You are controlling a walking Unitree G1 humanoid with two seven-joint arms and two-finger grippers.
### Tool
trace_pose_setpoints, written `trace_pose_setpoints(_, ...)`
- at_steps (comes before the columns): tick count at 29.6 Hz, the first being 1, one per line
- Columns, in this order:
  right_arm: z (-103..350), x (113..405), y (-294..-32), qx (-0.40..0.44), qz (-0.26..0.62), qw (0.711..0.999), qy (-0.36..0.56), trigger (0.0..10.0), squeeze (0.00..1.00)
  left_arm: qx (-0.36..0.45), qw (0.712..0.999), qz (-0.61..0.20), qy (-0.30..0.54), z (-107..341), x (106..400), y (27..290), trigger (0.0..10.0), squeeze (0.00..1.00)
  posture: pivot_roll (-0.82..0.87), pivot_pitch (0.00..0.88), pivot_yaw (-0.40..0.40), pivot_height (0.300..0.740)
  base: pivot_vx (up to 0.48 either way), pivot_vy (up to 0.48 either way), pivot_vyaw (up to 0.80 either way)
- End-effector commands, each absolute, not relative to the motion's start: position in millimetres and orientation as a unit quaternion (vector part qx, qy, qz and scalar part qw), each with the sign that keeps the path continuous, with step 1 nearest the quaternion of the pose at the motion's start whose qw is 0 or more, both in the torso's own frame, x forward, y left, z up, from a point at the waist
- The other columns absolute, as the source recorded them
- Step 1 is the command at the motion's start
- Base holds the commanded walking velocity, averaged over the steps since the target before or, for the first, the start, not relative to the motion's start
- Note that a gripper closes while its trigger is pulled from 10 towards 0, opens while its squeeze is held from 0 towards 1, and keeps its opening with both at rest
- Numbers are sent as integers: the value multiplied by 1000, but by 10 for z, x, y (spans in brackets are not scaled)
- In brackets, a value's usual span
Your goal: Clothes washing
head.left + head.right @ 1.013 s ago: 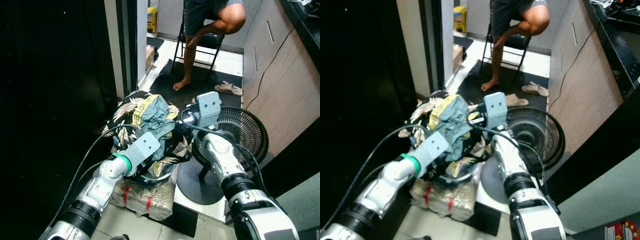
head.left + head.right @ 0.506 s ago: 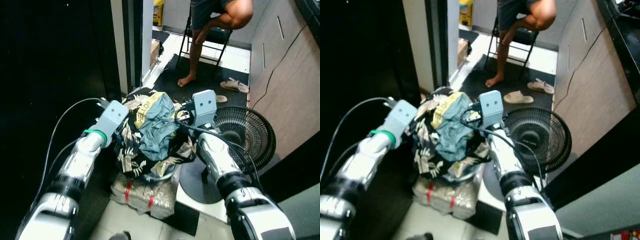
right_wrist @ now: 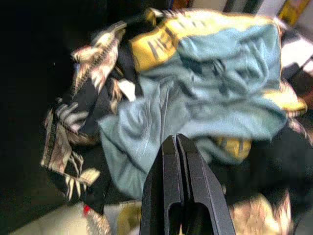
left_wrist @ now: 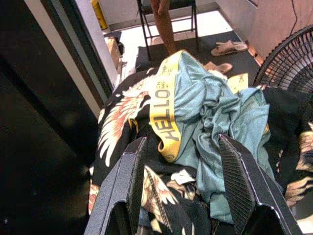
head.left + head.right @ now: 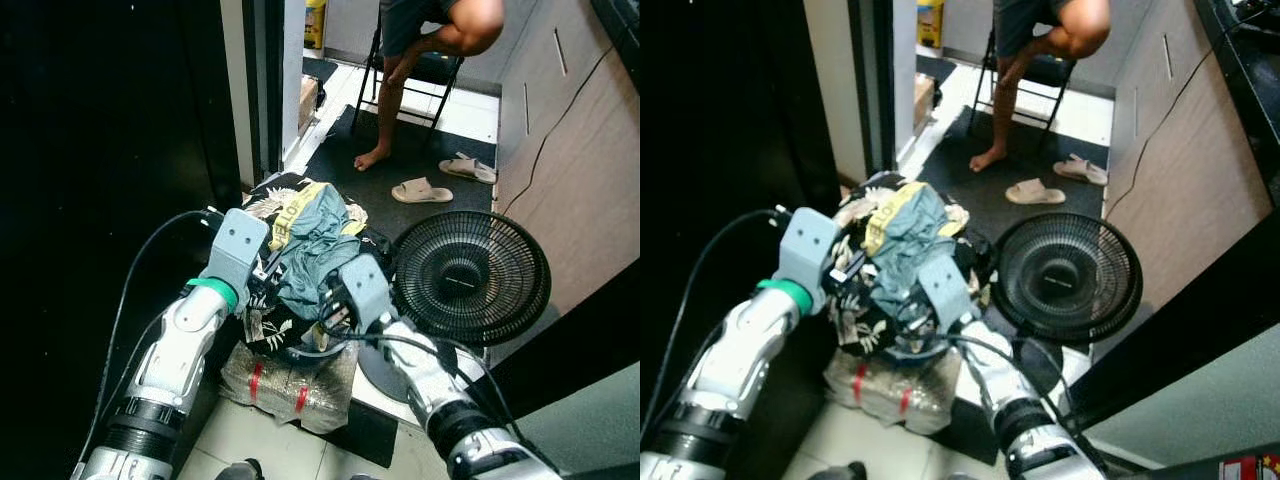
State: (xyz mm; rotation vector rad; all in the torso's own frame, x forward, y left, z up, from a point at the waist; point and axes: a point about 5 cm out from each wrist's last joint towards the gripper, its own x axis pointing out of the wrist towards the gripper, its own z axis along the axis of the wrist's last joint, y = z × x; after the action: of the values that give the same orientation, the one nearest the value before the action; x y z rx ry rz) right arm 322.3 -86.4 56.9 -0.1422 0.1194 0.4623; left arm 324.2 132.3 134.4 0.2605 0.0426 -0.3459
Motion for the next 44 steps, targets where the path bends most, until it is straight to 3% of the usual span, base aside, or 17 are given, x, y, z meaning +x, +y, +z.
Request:
trace_pose_setpoints(1,457,3227,-866,7,193,974,120,10000,0,135,979,-147,40,1261,3241,1443,10000,0,78,0,-15,740,0,0,0)
trace_pose_setpoints(4,419,3218,-792,56,198,967,153,10000,0,138,980,-133,49,1249,3222,1528,10000,0,81,0,-17,740,0,0,0)
trace_pose_setpoints(6,432,3113,-524,24,303,943,138,10000,0,147,981,-109,56,1244,3193,1666,10000,0,100,0,-30,740,0,0,0)
trace_pose_setpoints(8,432,3113,-524,24,303,943,138,10000,0,147,981,-109,56,1244,3193,1666,10000,0,100,0,-30,740,0,0,0)
trace_pose_setpoints(10,473,3056,-353,-22,363,924,114,10000,0,153,983,-85,60,1254,3177,1777,10000,0,112,0,-41,740,0,0,0)
trace_pose_setpoints(15,647,3305,-475,-38,286,952,99,10000,0,150,985,-63,60,1272,3186,1831,10000,0,116,4,-50,740,0,0,0)
trace_pose_setpoints(19,709,3376,-518,-41,269,958,96,10000,0,152,985,-63,60,1266,3187,1826,10000,0,119,6,-50,740,0,0,0)
trace_pose_setpoints(20,775,3450,-566,-45,251,962,94,10000,298,153,984,-63,60,1263,3187,1818,10000,0,124,8,-50,740,0,0,0)
trace_pose_setpoints(21,775,3450,-566,-45,251,962,94,10000,298,153,984,-63,60,1263,3187,1818,10000,0,124,8,-50,740,0,0,0)
trace_pose_setpoints(22,833,3513,-619,-54,236,966,91,10000,1000,154,984,-64,60,1264,3185,1810,10000,0,127,7,-51,740,0,0,0)
trace_pose_setpoints(28,957,3649,-888,-63,184,978,81,10000,1000,155,984,-63,58,1284,3189,1814,10000,0,130,5,-46,740,0,0,0)
trace_pose_setpoints(36,974,3677,-968,-63,167,981,81,10000,1000,157,984,-65,59,1290,3200,1805,10000,0,121,1,-37,740,0,0,0)
trace_pose_setpoints(37,990,3691,-971,-63,164,981,82,10000,0,157,984,-64,58,1303,3213,1802,10000,0,123,7,-39,740,0,0,0)
trace_pose_setpoints(44,1098,3730,-795,-29,211,974,79,10000,0,138,987,-50,57,1353,3235,1837,10000,0,132,27,-59,740,0,0,0)
